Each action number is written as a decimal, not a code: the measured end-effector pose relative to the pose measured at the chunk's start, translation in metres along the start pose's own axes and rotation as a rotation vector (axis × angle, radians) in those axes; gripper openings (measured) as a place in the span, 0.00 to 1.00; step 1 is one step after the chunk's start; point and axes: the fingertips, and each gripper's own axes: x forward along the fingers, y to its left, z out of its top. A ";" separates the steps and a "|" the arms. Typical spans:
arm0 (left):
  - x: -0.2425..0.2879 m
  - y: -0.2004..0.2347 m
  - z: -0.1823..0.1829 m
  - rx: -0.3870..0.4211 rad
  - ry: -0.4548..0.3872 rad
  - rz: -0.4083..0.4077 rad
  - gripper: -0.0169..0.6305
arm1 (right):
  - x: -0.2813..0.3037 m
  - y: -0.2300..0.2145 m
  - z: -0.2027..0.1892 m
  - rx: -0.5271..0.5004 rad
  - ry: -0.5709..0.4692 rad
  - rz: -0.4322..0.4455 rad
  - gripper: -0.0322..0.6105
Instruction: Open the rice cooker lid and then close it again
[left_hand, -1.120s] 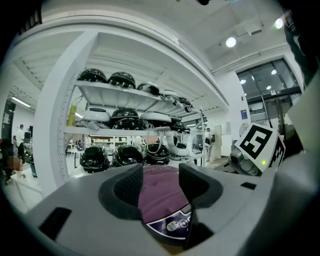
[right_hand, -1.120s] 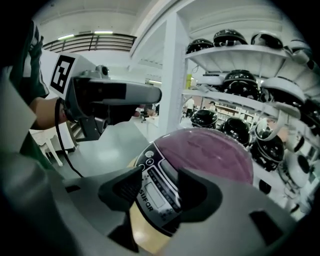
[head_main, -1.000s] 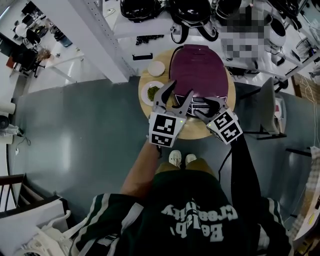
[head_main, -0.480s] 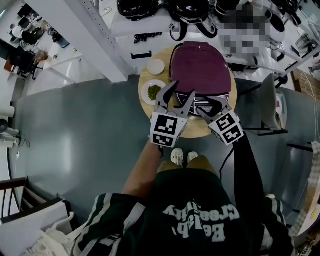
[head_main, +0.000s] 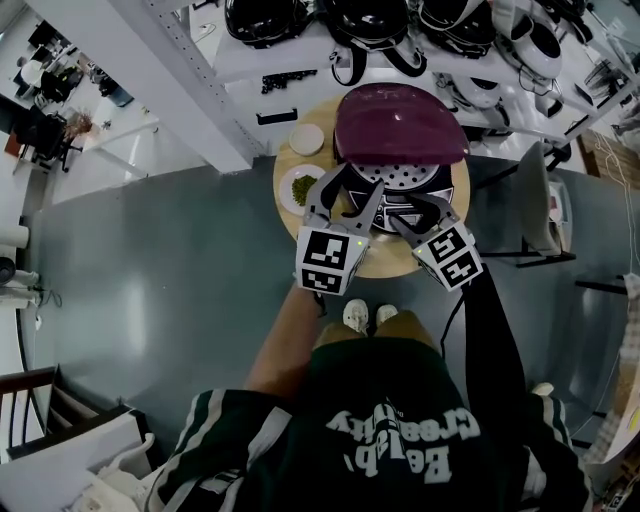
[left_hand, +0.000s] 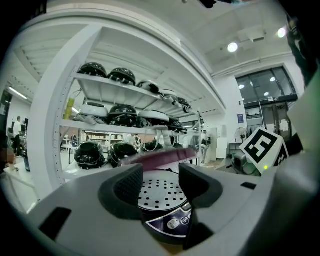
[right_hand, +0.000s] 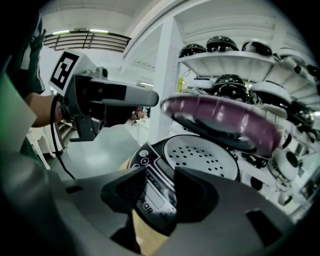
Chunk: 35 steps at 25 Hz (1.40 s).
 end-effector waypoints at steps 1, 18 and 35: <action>0.000 0.000 0.000 -0.001 -0.001 0.000 0.36 | 0.000 0.000 -0.001 0.003 0.004 0.001 0.34; -0.001 0.000 0.005 0.003 0.001 0.004 0.36 | 0.001 0.001 0.001 0.002 -0.002 -0.007 0.36; -0.007 0.008 0.028 0.044 -0.015 0.040 0.36 | -0.004 -0.007 0.010 0.024 -0.036 -0.029 0.34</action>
